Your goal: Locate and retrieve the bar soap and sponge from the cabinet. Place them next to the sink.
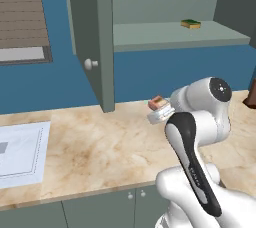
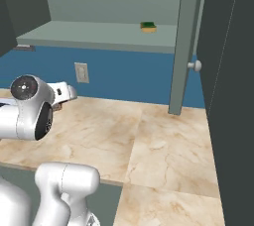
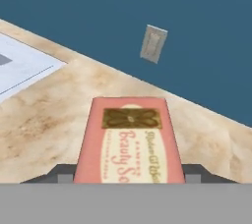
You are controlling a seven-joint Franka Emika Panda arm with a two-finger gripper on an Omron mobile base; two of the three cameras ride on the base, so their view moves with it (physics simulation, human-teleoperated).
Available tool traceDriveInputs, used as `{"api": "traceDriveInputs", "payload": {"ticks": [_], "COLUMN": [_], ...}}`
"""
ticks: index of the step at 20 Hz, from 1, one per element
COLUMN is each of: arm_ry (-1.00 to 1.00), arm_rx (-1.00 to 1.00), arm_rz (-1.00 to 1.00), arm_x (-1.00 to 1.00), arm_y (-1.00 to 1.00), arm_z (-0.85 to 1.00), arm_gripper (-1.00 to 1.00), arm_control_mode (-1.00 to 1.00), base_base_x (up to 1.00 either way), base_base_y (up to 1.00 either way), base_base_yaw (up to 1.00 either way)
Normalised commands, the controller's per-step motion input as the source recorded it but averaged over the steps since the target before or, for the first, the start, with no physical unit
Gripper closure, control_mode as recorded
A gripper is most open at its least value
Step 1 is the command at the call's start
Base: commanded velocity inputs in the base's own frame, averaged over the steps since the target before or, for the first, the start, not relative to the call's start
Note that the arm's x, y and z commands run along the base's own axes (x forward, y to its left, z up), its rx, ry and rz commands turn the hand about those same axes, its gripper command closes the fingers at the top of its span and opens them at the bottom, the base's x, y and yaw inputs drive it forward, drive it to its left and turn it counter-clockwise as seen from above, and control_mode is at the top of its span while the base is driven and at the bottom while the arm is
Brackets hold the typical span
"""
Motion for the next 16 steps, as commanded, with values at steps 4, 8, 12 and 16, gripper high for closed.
{"api": "traceDriveInputs", "payload": {"ticks": [4, 8, 12, 16], "arm_ry": [0.12, 0.15, 0.16, 0.12], "arm_rx": [-0.21, -0.02, -0.01, -0.07], "arm_rz": [0.2, 0.21, 0.21, 0.19], "arm_x": [0.44, 0.62, 0.65, 0.48], "arm_y": [0.41, 0.42, 0.39, 0.51], "arm_z": [-0.5, -0.49, -0.48, -0.48], "arm_gripper": [1.0, 1.0, 1.0, 1.0], "arm_control_mode": [-1.0, -1.0, -1.0, -1.0], "base_base_x": [0.0, 0.0, 0.0, 0.0], "base_base_y": [0.0, 0.0, 0.0, 0.0], "base_base_yaw": [0.0, 0.0, 0.0, 0.0]}}
